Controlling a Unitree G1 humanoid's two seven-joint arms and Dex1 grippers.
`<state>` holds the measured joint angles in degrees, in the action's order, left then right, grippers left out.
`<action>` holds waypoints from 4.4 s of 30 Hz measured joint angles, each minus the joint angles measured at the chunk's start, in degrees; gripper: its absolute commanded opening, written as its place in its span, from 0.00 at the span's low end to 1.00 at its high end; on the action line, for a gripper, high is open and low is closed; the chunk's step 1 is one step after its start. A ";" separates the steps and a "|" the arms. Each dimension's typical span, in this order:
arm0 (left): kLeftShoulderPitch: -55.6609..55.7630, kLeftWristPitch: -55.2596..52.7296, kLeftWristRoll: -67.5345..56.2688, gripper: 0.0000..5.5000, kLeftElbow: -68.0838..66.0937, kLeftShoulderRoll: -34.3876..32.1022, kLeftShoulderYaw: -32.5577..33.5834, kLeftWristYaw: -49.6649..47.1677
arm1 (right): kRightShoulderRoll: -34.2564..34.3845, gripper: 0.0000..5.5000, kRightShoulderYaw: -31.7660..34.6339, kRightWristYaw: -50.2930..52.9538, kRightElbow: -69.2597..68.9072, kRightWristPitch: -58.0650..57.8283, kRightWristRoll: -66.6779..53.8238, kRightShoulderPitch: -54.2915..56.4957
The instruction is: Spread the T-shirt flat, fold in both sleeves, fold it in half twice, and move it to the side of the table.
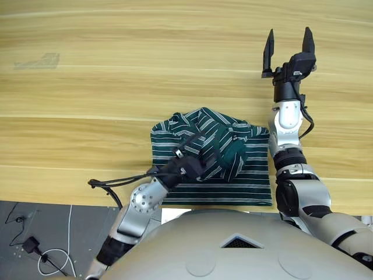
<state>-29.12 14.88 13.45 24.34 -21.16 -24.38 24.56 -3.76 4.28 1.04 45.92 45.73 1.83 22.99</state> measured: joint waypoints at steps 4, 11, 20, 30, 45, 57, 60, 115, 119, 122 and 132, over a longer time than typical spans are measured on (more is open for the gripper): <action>-1.88 -5.23 -4.56 0.57 3.16 -2.75 -2.89 5.61 | -0.02 0.77 -0.09 0.83 0.00 0.00 0.74 0.02; 1.29 -6.58 -5.36 0.57 0.94 -4.25 -4.65 8.38 | 0.25 0.77 -0.25 1.56 0.20 -0.01 1.28 0.82; 2.18 -5.38 -1.22 0.57 -0.36 -4.81 -5.54 6.36 | 0.27 0.77 -0.28 1.60 0.20 -0.01 1.28 0.85; 4.07 -5.35 2.65 0.57 -3.16 -4.52 -5.96 3.90 | 0.57 0.77 -0.57 1.60 0.19 -0.04 1.28 0.95; 5.03 -6.13 2.70 0.49 -5.97 -2.73 -6.93 3.07 | 0.69 0.78 -0.64 1.60 0.18 -0.06 1.29 0.95; 5.04 -5.82 2.71 0.17 -6.05 -2.75 -7.00 2.70 | 0.68 0.78 -0.64 1.65 0.18 -0.06 1.46 0.95; 5.07 -5.78 2.71 0.06 -6.05 -2.75 -7.00 2.36 | 0.68 0.78 -0.63 1.71 0.18 -0.06 1.73 0.95; 13.77 -8.87 -7.97 0.01 -0.39 -2.98 9.96 1.89 | -19.55 0.25 -20.15 -30.03 -65.09 -49.62 -15.86 -49.30; 14.21 -8.86 -7.93 0.01 -0.66 -2.97 10.26 1.86 | -19.48 0.12 -20.16 -30.50 -64.79 -49.51 -14.72 -48.57; 14.35 -8.82 -7.65 0.01 -1.17 -2.97 10.27 1.83 | -19.30 0.03 -20.37 -30.74 -64.65 -49.40 -13.91 -48.08; 15.75 -8.83 -6.80 0.01 -1.59 -4.45 11.94 2.47 | -21.21 0.00 -15.94 -32.38 -66.37 -48.86 -13.33 -40.27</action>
<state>-13.37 6.05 6.65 22.75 -25.62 -12.44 27.03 -24.97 -11.66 -31.34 -20.45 -3.13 -11.51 -17.28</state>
